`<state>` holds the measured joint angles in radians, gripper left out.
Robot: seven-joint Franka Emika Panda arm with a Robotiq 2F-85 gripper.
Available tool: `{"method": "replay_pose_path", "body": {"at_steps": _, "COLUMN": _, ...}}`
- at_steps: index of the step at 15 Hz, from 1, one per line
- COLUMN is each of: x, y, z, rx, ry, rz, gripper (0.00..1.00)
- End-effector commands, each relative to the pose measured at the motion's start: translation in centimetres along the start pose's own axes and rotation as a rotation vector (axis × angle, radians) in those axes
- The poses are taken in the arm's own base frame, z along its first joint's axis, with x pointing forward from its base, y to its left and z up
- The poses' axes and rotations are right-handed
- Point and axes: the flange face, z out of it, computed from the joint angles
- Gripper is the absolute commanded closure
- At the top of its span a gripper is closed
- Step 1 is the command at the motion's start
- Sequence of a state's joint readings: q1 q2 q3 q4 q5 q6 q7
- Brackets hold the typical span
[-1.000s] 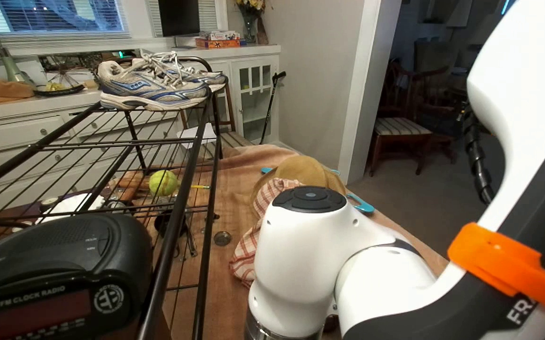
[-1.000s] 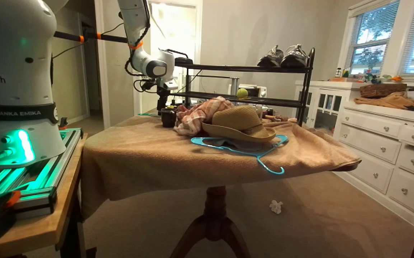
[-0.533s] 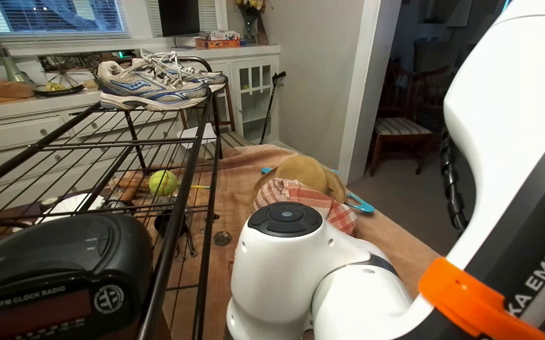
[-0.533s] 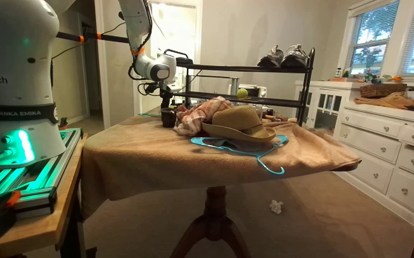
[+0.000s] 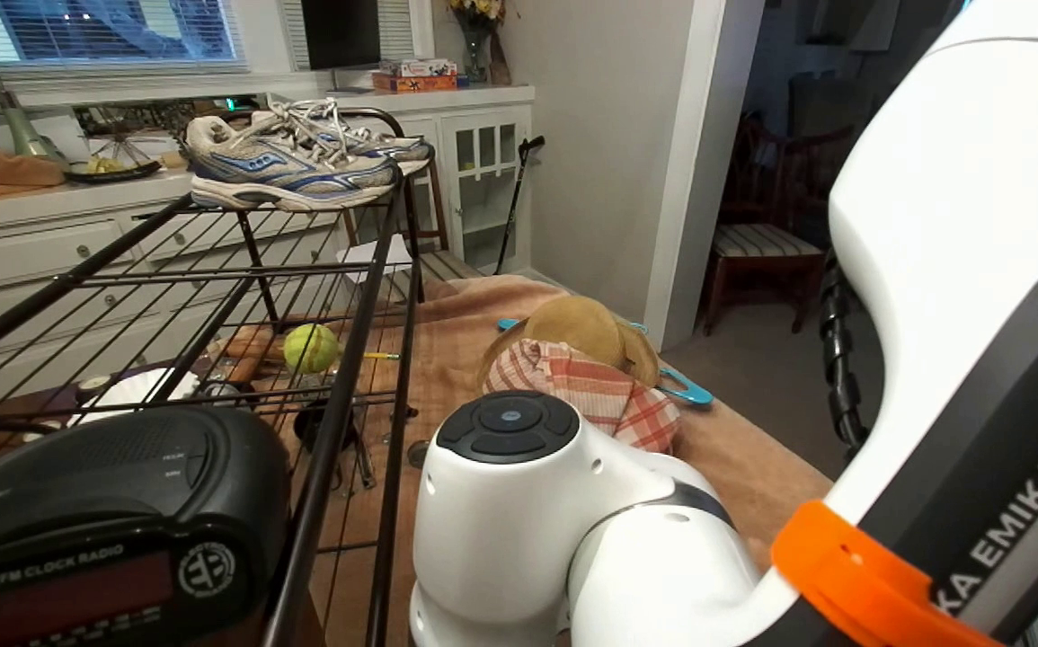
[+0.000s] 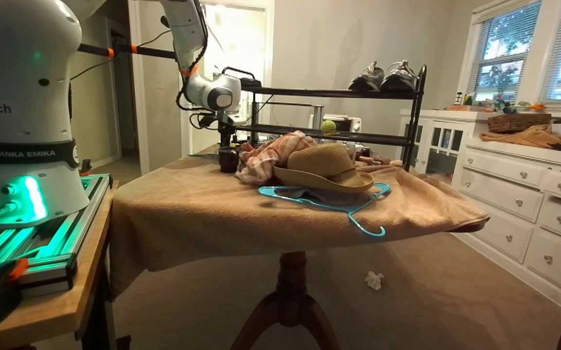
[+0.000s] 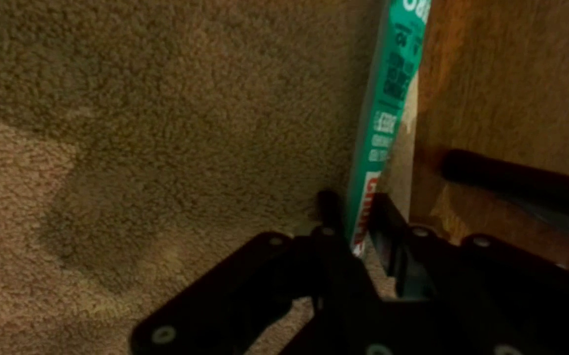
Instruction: Put the green item onto the rack
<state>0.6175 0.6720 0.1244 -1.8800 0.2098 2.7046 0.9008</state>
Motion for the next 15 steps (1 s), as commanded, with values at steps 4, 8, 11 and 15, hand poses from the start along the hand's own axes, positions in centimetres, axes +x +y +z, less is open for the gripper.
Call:
{"method": "replay_pose_path", "body": {"at_steps": 4, "x": 0.3, "y": -0.3, "z": -0.4, "rx": -0.016, "ry": 0.018, "rz": 0.005, "gripper": 0.87}}
{"method": "replay_pose_path", "body": {"at_steps": 8, "x": 0.3, "y": -0.1, "z": -2.3, "rx": 0.014, "ry": 0.026, "rz": 0.013, "gripper": 0.99}}
{"method": "replay_pose_path", "body": {"at_steps": 11, "x": 0.5, "y": 0.8, "z": -4.2, "rx": 0.021, "ry": 0.023, "rz": 0.034, "gripper": 1.0}}
{"method": "replay_pose_path", "body": {"at_steps": 15, "x": 1.0, "y": 4.4, "z": -5.4, "rx": -0.025, "ry": 0.013, "rz": 0.106, "gripper": 1.0}}
